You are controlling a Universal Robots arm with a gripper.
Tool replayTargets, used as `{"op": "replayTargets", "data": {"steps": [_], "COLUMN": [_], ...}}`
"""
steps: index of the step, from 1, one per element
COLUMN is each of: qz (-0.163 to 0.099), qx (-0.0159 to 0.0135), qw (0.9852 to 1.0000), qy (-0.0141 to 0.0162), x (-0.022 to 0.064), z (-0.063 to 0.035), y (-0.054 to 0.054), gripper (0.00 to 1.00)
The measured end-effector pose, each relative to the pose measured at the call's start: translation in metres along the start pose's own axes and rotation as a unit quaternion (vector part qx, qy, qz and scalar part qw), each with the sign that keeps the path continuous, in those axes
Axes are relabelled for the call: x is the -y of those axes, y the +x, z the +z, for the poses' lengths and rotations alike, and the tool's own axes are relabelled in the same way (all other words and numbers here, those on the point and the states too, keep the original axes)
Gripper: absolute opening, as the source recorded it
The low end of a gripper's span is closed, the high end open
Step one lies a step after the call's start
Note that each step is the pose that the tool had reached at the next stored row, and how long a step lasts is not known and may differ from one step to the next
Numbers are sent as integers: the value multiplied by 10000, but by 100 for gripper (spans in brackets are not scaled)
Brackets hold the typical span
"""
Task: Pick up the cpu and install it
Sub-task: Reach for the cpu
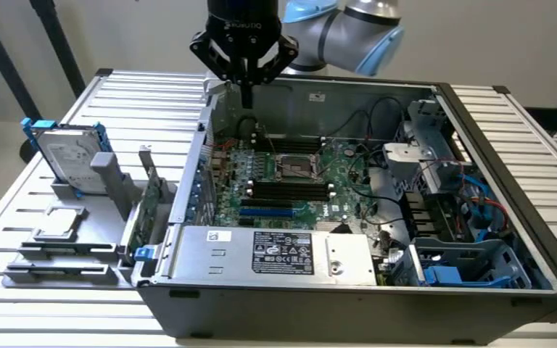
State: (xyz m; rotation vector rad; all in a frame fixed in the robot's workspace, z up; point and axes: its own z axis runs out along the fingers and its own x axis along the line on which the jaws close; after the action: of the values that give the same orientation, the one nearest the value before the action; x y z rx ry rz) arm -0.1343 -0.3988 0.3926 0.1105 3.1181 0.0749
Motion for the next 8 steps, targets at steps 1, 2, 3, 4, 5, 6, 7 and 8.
{"op": "replayTargets", "data": {"steps": [1,2,3,4,5,6,7,8], "qz": [0,0,0,0,0,-1,0,0], "qx": [0,0,0,0,0,0,0,0], "qw": [10000,10000,10000,10000,10000,10000,10000,10000], "qy": [0,0,0,0,0,0,0,0], "x": [3,6,10,13,16,19,22,25], "z": [-1,-2,-3,-4,-5,-6,-7,-8], "y": [44,88,137,182,229,273,318,363], "gripper": [11,11,11,11,11,11,11,11]}}
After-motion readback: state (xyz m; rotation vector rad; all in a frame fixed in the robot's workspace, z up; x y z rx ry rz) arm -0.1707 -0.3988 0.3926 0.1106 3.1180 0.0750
